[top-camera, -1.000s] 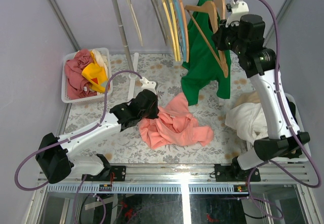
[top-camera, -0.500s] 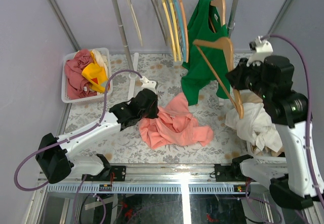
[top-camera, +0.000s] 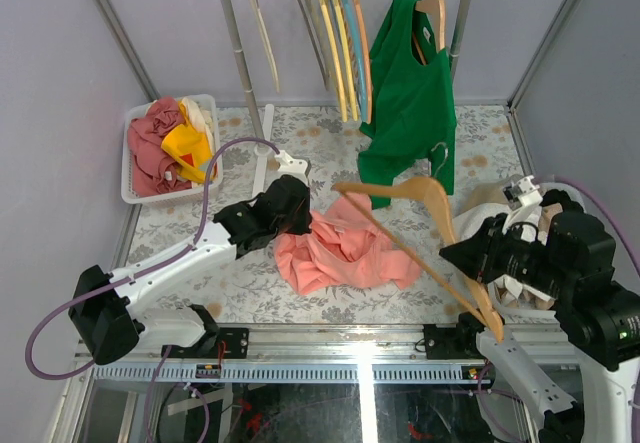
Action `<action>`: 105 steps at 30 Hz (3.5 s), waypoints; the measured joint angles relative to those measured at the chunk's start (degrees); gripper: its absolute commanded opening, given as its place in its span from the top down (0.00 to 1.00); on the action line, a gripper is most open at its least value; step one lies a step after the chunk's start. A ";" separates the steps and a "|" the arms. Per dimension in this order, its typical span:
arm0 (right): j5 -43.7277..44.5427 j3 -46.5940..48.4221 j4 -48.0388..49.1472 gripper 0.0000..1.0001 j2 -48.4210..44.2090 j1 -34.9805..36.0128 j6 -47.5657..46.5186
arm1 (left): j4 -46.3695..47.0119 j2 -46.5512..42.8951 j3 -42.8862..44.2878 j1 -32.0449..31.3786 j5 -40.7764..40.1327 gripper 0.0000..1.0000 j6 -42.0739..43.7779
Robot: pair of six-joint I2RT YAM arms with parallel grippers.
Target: Place the t-shirt on the hanger
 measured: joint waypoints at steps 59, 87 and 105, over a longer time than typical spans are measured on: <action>-18.93 -31.41 19.34 1.00 -10.25 -0.04 2.75 | -10.16 3.45 14.47 -0.52 -0.15 1.00 2.56; -24.74 -45.64 44.78 1.00 -10.49 -0.17 12.68 | -12.44 4.35 23.39 -6.27 3.02 1.00 4.70; -26.27 -48.61 52.13 1.00 -11.19 -0.17 15.72 | -12.20 7.32 32.09 -8.46 7.34 1.00 5.95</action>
